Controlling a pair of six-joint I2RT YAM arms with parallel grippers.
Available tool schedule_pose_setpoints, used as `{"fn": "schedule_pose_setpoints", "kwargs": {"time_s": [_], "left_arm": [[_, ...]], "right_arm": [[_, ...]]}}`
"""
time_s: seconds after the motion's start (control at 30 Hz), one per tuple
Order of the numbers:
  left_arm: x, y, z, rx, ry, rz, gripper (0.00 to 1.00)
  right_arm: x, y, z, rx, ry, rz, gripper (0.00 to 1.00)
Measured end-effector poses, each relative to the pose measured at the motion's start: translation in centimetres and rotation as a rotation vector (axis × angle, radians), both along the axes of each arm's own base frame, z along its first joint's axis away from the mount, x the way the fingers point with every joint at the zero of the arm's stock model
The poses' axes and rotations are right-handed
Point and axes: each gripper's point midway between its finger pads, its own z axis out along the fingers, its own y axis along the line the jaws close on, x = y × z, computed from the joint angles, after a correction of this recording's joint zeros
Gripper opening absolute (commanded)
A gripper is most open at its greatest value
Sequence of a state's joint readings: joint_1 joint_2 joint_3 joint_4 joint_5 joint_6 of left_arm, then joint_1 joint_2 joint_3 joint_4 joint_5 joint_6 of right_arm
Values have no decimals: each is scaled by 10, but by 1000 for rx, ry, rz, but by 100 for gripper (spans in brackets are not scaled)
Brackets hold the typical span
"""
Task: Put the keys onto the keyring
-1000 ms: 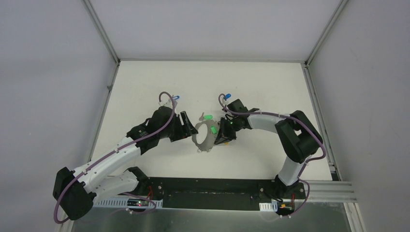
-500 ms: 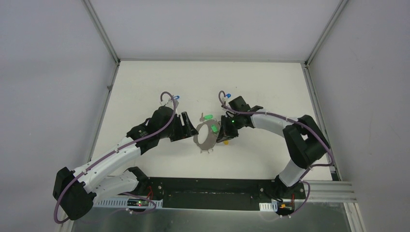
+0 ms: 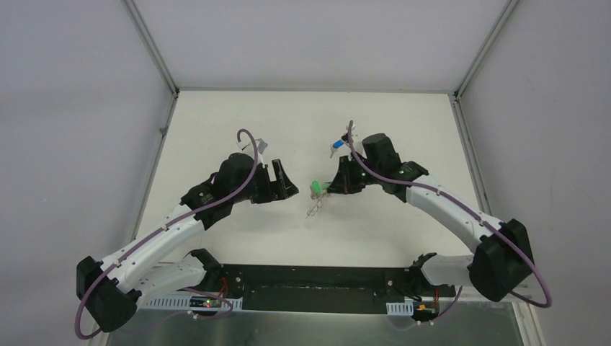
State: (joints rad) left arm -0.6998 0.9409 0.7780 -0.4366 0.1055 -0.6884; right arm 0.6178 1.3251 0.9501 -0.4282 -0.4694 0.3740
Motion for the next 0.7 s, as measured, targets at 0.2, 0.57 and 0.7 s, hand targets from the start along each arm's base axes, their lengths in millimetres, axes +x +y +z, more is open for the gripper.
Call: {"fn": "schedule_pose_setpoints", "kwargs": {"time_s": [0.2,0.57,0.7], "left_arm": [[-2,4,20,-24,-65,-4,93],[0,-2,40,-46,-182,-73,93],[-2,-12,53,-90,-231,-133,92]], "right_arm": [[5,-7,37,87,-218,-12,0],[-7,-8,57,191,-467,104,0],[-9,-3,67,229,-521,155,0]]}}
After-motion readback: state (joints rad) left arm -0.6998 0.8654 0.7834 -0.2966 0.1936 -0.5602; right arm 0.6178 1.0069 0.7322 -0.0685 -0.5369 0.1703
